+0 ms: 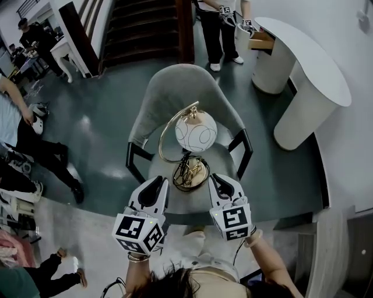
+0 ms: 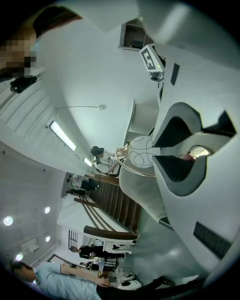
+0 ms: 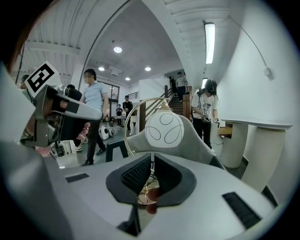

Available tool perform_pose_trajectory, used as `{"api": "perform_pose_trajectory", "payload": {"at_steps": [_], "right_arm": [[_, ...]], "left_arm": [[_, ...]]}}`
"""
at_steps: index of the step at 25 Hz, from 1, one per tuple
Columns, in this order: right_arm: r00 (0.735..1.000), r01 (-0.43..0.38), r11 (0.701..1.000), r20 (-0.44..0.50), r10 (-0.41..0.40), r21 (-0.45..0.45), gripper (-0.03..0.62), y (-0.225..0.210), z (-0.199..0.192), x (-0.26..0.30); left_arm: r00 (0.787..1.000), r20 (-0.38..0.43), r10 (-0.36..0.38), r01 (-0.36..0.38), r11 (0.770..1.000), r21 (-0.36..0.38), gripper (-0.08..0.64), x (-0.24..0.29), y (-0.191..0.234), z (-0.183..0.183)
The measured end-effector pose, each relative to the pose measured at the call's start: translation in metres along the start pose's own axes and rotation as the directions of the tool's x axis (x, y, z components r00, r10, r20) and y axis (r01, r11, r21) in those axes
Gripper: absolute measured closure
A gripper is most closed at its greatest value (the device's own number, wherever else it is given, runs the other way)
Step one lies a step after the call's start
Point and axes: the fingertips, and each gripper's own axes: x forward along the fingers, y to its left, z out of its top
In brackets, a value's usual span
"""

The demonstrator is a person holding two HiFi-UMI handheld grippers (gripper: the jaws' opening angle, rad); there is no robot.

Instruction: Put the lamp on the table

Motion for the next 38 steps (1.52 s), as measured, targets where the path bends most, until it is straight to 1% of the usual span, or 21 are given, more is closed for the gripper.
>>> {"api": "perform_pose_trajectory", "payload": {"at_steps": [11, 25, 38], "right_arm": [[0.999, -0.02, 1.0, -0.047, 0.019, -0.014, 0.568, -0.002, -0.02, 0.034], [0.993, -0.017, 0.992, -0.116, 0.002, -0.128, 0.566, -0.004, -0.054, 0.073], [0.986, -0.008, 0.986, -0.165, -0.02, -0.167, 0.563, -0.01, -0.08, 0.104]], "left_arm": [[1.0, -0.02, 0.018, -0.018, 1.0, 0.0, 0.493, 0.019, 0.022, 0.0], [0.998, -0.055, 0.014, -0.013, 1.0, 0.016, 0.46, 0.044, 0.04, -0.001], [0.994, -0.106, -0.001, 0.005, 0.999, 0.041, 0.439, 0.064, 0.054, -0.01]]}}
